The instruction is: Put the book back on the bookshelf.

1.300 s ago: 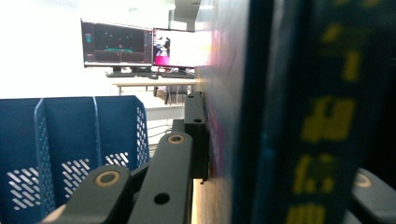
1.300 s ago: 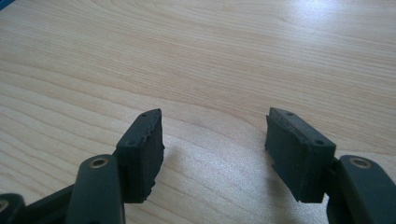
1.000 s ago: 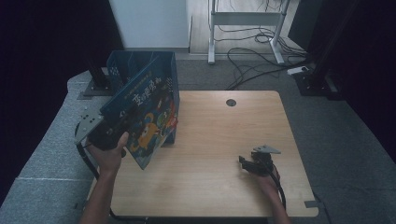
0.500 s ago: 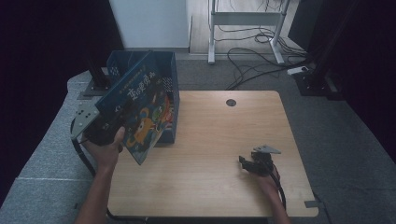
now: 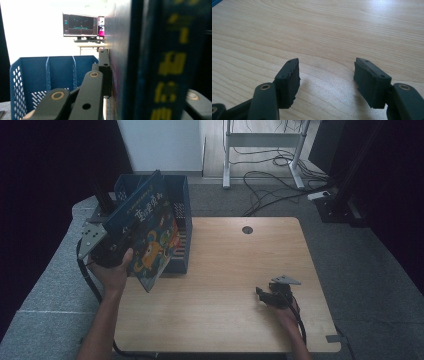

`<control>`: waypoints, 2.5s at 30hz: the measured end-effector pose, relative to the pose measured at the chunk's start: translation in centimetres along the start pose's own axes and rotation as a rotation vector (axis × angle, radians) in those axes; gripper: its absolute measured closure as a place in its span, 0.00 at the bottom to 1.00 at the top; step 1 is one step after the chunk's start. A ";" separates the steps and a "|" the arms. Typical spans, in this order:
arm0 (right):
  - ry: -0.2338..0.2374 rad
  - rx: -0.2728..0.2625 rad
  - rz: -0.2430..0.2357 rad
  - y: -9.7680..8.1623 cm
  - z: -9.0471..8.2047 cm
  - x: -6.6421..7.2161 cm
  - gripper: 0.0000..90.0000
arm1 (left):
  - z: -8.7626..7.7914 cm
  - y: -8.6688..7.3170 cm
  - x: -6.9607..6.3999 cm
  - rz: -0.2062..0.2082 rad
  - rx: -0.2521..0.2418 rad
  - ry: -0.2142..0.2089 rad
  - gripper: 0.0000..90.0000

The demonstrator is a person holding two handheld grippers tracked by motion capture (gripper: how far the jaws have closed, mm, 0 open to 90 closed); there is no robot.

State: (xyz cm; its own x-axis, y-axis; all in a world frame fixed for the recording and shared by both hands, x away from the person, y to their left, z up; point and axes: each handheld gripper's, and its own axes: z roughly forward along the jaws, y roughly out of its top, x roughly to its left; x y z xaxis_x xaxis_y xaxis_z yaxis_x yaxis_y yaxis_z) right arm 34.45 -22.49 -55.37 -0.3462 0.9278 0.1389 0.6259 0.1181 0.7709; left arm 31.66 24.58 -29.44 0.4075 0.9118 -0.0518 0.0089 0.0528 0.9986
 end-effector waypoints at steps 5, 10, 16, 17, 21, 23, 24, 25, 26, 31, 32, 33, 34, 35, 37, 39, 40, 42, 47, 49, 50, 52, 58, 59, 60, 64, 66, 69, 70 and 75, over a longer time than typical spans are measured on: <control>0.002 -0.003 0.004 0.0 0.0 0.0 0.41 | 0.5 0.5 0.0 0.008 -0.005 0.013 0.91; 0.004 -0.004 0.004 0.0 0.0 -0.1 0.41 | 1.1 0.8 -0.2 0.018 -0.007 0.024 0.91; 0.006 -0.003 0.006 0.0 0.0 -0.1 0.41 | 2.0 1.1 -0.5 0.031 -0.001 0.032 0.91; 0.007 -0.004 0.006 0.0 0.0 -0.1 0.41 | 2.1 1.1 -0.6 0.031 -0.001 0.031 0.91; 0.007 -0.004 0.006 0.0 0.0 -0.1 0.41 | 2.7 1.1 -0.6 0.023 -0.001 0.035 0.91; 0.007 -0.004 0.006 0.0 0.0 -0.1 0.41 | 3.0 1.0 -0.6 0.018 -0.004 0.037 0.91; 0.007 -0.004 0.006 0.0 0.0 -0.1 0.41 | 3.1 0.9 -0.6 0.020 -0.002 0.041 0.91; 0.007 -0.004 0.006 0.0 0.0 -0.1 0.41 | 3.2 0.9 -0.7 0.020 -0.001 0.045 0.91; 0.007 -0.004 0.006 0.0 0.0 -0.1 0.41 | 3.4 0.8 -0.7 0.019 -0.003 0.051 0.91; 0.008 -0.005 0.008 0.0 0.0 -0.2 0.41 | 4.0 0.8 -0.6 0.021 -0.003 0.071 0.91; 0.008 -0.005 0.008 0.0 0.0 -0.2 0.41 | 4.1 0.8 -0.6 0.017 -0.003 0.074 0.91; 0.009 -0.005 0.008 0.0 0.0 -0.2 0.41 | 4.2 0.8 -0.5 0.012 -0.006 0.075 0.91; 0.009 -0.005 0.007 0.0 0.0 -0.2 0.41 | 4.3 0.8 -0.4 0.005 -0.011 0.078 0.91; 0.009 -0.005 0.007 0.0 0.0 -0.2 0.41 | 4.4 0.7 -0.4 0.003 -0.012 0.080 0.91; 0.009 -0.005 0.008 0.0 0.0 -0.2 0.41 | 4.7 0.7 -0.4 0.006 -0.009 0.085 0.91; 0.011 -0.005 0.010 0.0 0.0 -0.2 0.41 | 4.9 0.6 -0.5 0.011 -0.005 0.087 0.91; 0.011 -0.005 0.013 0.0 0.0 -0.2 0.41 | 5.1 0.6 -0.5 0.013 -0.002 0.090 0.91; 0.013 -0.005 0.015 0.0 0.0 -0.2 0.41 | 5.3 0.5 -0.5 0.012 0.002 0.092 0.91; 0.012 -0.004 0.014 0.0 -0.1 -0.2 0.41 | 6.0 0.3 -0.6 0.013 0.012 0.089 0.91; 0.017 -0.006 0.019 0.0 0.0 -0.3 0.41 | 6.3 0.2 -0.6 0.016 0.016 0.089 0.91; 0.019 -0.007 0.024 0.0 -0.1 -0.3 0.41 | 6.5 0.1 -0.6 0.016 0.016 0.090 0.91; 0.022 -0.010 0.028 0.0 -0.1 -0.4 0.41 | 6.9 0.0 -0.6 0.015 0.019 0.095 0.91; 0.025 -0.011 0.034 -0.1 -0.1 -0.5 0.41 | 7.7 -0.2 -0.7 0.019 0.028 0.103 0.91; 0.026 -0.011 0.035 -0.1 -0.1 -0.5 0.41 | 7.8 -0.2 -0.7 0.020 0.030 0.103 0.91; 0.026 -0.011 0.035 -0.1 -0.1 -0.5 0.41 | 7.9 -0.2 -0.7 0.021 0.032 0.105 0.91; 0.027 -0.012 0.036 -0.1 -0.1 -0.5 0.41 | 8.3 -0.3 -0.7 0.025 0.036 0.111 0.91; 0.027 -0.012 0.037 -0.1 -0.1 -0.5 0.41 | 8.6 -0.3 -0.6 0.024 0.037 0.116 0.91; 0.027 -0.012 0.038 -0.1 -0.1 -0.5 0.41 | 9.0 -0.4 -0.6 0.024 0.037 0.122 0.91; 0.027 -0.011 0.039 -0.1 -0.1 -0.5 0.41 | 9.2 -0.4 -0.6 0.025 0.036 0.125 0.91; 0.027 -0.011 0.041 -0.1 -0.1 -0.5 0.41 | 9.8 -0.6 -0.6 0.025 0.028 0.137 0.91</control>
State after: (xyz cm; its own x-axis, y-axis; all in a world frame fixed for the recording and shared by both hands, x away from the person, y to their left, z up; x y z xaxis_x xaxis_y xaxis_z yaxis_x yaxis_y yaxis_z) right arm 34.51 -23.03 -55.42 -0.3396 0.9218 0.1868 0.6318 0.0764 0.7713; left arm 40.35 20.05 -29.86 0.2796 0.9598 -0.0261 0.0262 0.0196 0.9995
